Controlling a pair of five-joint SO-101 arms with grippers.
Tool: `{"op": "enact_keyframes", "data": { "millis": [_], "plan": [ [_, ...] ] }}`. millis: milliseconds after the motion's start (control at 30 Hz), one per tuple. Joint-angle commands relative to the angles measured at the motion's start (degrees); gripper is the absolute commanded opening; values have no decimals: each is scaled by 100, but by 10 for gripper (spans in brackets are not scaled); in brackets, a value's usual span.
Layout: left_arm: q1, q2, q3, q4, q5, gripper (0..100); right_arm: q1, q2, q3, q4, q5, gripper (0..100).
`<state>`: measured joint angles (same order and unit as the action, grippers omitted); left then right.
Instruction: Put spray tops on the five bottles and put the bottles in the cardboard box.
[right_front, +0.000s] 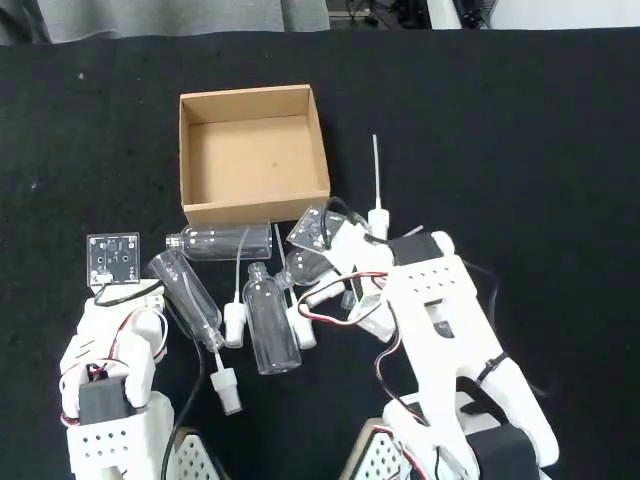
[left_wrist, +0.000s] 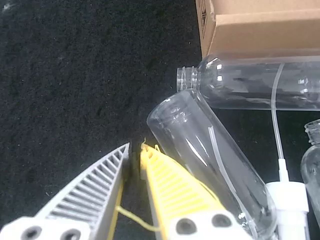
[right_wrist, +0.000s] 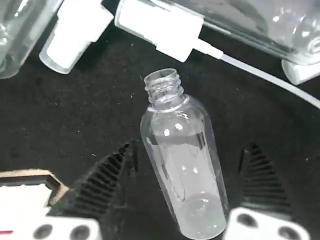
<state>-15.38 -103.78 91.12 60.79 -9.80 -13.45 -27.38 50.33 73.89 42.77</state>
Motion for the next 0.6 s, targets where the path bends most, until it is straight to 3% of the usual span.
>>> {"op": "enact_keyframes", "data": {
  "millis": [0,267,567],
  "plan": [
    [-22,-26,-66,-114,-35,30,132,22,-189,9,281,308],
    [-22,-26,-57,-114,-35,30,132,22,-92,-35,800,308],
    [-22,-26,-57,-114,-35,30,158,22,611,-879,1143,307]
  ]
}}
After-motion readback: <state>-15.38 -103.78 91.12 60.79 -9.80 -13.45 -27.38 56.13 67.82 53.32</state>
